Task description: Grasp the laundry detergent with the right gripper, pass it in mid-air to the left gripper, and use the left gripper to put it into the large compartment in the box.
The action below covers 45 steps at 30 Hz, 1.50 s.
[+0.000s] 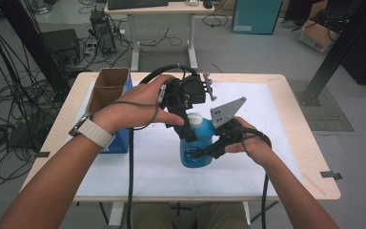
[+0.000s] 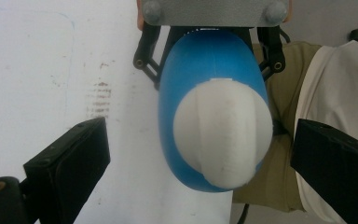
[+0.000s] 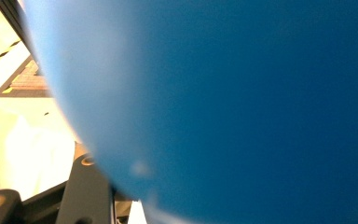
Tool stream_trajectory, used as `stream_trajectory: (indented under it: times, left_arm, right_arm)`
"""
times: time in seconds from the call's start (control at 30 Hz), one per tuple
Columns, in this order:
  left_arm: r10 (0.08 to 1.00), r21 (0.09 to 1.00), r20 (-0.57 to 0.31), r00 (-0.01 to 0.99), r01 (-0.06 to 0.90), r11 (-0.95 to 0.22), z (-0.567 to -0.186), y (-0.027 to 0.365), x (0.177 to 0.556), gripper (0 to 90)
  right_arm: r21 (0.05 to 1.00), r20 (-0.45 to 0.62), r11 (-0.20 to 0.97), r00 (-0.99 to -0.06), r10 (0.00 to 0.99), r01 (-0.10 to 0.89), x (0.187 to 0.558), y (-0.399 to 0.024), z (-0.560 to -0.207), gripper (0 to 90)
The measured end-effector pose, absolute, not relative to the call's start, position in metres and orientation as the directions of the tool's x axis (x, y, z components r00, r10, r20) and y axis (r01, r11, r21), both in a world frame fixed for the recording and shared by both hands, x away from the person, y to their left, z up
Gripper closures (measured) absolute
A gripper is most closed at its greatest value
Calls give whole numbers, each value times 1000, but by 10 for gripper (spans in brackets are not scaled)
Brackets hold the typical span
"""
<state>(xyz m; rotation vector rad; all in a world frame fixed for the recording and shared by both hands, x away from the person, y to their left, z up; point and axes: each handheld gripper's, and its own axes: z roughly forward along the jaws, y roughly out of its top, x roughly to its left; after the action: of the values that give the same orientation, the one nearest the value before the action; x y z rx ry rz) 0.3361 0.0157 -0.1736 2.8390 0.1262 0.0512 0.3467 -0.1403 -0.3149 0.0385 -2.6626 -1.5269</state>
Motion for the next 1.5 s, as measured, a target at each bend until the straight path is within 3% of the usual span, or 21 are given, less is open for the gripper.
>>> stream_trajectory:
  times: [1.5]
  left_arm:
    - [97, 291, 25, 995, 86, -953, -174, 17, 335, 54]
  right_arm:
    - [858, 60, 513, -997, -54, 23, 347, -141, -317, 426]
